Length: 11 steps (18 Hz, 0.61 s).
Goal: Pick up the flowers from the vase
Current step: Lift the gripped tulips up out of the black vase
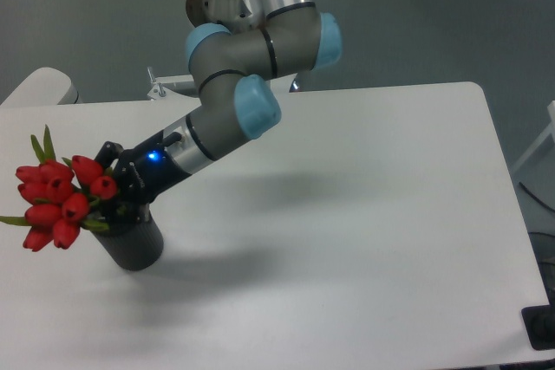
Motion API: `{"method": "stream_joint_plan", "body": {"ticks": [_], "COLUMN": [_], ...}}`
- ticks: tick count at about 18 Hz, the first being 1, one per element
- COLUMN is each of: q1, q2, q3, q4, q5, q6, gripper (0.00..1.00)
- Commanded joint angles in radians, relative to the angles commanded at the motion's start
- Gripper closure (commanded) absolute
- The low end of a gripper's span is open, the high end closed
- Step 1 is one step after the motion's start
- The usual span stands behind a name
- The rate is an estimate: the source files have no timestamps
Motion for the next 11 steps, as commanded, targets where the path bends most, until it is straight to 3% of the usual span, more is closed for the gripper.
{"method": "stream_joint_plan", "body": {"ticks": [11], "q1": [0.08], "q2": [0.052], "q3": [0.015], "q4": [0.0], "q5": [-0.147], "q6": [-0.167], "gripper": [0.85]}}
